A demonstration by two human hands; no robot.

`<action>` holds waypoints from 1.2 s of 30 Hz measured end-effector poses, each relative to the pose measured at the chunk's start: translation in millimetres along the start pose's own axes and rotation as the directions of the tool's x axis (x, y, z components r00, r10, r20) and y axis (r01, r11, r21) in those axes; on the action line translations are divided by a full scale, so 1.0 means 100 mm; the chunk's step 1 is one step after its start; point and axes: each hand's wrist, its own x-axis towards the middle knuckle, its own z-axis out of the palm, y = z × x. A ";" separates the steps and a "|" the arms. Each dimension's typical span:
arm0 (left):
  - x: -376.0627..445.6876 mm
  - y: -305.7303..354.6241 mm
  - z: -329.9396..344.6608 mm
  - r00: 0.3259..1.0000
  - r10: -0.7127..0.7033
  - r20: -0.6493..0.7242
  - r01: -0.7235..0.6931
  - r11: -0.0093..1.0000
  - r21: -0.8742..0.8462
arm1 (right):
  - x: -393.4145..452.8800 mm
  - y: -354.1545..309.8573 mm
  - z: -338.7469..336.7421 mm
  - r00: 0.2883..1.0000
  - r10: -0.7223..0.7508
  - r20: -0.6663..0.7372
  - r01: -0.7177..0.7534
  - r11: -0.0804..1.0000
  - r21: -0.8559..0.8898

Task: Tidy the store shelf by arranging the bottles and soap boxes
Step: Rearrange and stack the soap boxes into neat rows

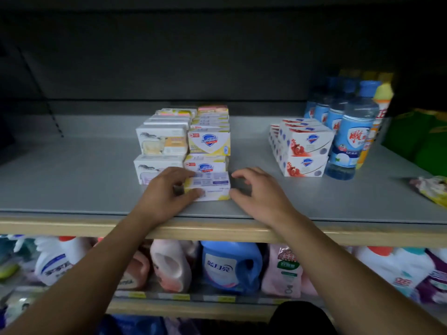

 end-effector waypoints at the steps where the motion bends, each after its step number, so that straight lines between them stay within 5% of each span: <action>1: -0.01 -0.01 0.00 0.999 0.029 0.026 -0.029 1.000 -0.005 | 0.04 -0.03 0.06 1.000 -0.002 0.002 0.002 1.000 0.015; 7: -0.02 -0.06 -0.02 0.995 0.005 0.099 0.004 0.995 -0.097 | 0.08 -0.03 0.25 0.995 -0.029 0.091 0.023 0.998 0.060; 11: -0.05 -0.06 -0.06 0.992 -0.055 0.110 0.090 0.934 -0.346 | 0.07 -0.03 0.20 0.989 -0.059 0.138 0.039 0.989 0.143; 18: -0.07 -0.02 -0.13 0.988 -0.120 0.100 0.154 0.855 -0.495 | 0.00 -0.05 0.14 0.998 -0.063 -0.001 0.058 0.917 0.396; 23: -0.06 -0.01 -0.11 0.980 -0.060 0.187 0.133 0.904 -0.406 | 0.02 -0.01 0.15 0.994 0.108 0.027 -0.106 0.843 0.528; 29: -0.09 0.02 -0.11 0.983 -0.014 0.182 0.108 0.847 -0.520 | 0.02 -0.05 0.12 0.994 0.105 0.011 -0.094 0.837 0.539; 36: -0.06 0.01 -0.09 0.977 -0.130 0.167 0.197 0.843 -0.500 | 0.02 -0.08 0.11 0.987 0.130 0.096 -0.161 0.771 0.616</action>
